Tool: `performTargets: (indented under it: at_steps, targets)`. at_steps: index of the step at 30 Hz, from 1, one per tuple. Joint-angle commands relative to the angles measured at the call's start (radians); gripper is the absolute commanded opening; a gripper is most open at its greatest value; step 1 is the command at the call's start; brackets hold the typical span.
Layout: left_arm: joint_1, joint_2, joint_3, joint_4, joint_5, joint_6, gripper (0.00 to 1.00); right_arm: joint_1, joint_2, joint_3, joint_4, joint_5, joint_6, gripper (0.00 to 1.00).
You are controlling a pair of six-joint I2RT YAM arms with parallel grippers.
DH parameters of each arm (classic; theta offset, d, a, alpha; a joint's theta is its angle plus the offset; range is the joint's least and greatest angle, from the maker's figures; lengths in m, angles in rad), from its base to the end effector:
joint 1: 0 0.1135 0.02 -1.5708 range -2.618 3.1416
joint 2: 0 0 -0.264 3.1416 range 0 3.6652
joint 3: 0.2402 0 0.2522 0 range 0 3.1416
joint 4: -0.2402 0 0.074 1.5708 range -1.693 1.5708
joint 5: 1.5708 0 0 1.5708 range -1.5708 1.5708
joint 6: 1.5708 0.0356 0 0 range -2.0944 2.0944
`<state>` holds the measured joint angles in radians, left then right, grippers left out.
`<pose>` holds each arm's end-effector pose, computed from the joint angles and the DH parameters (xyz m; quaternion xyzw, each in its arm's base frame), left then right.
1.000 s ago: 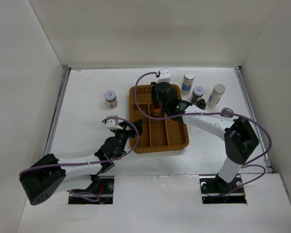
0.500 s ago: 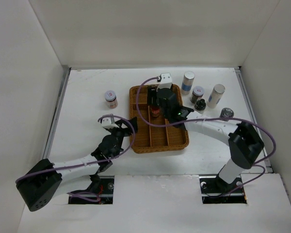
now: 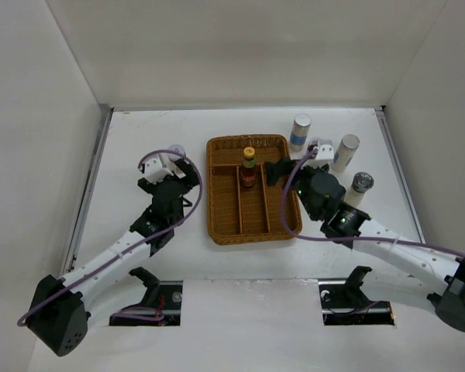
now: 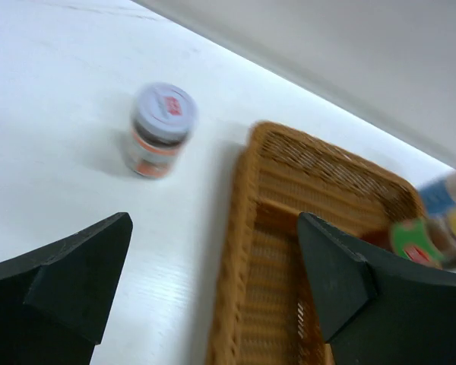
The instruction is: Organize the condiment bottles
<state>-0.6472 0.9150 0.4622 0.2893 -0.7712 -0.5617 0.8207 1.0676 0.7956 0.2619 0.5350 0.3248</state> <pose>0.1775 -0.1031 0.2533 -0.2129 0.7163 -0.1047 0.6563 0.1833 0.1701 0.3357 0.0121 0.7101 0.2098 0.6720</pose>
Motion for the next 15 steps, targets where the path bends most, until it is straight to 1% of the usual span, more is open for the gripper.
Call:
performTargets:
  at_steps: [1, 4, 9, 15]
  targets:
    - [0.097, 0.053, 0.101, -0.209, -0.007, -0.023, 0.92, 0.028, -0.063, -0.122, 0.042, -0.070, 0.083, 0.97]
    - [0.168, 0.169, 0.163, -0.231, 0.033, -0.024, 0.94, 0.037, -0.145, -0.202, 0.086, -0.104, 0.095, 0.99]
    - [0.249, 0.359, 0.289, -0.176, 0.190, -0.015, 0.95, 0.042, -0.212, -0.263, 0.126, -0.145, 0.095, 1.00]
    - [0.333, 0.519, 0.427, -0.164, 0.202, 0.043, 0.94, 0.068, -0.215, -0.289, 0.154, -0.159, 0.097, 1.00]
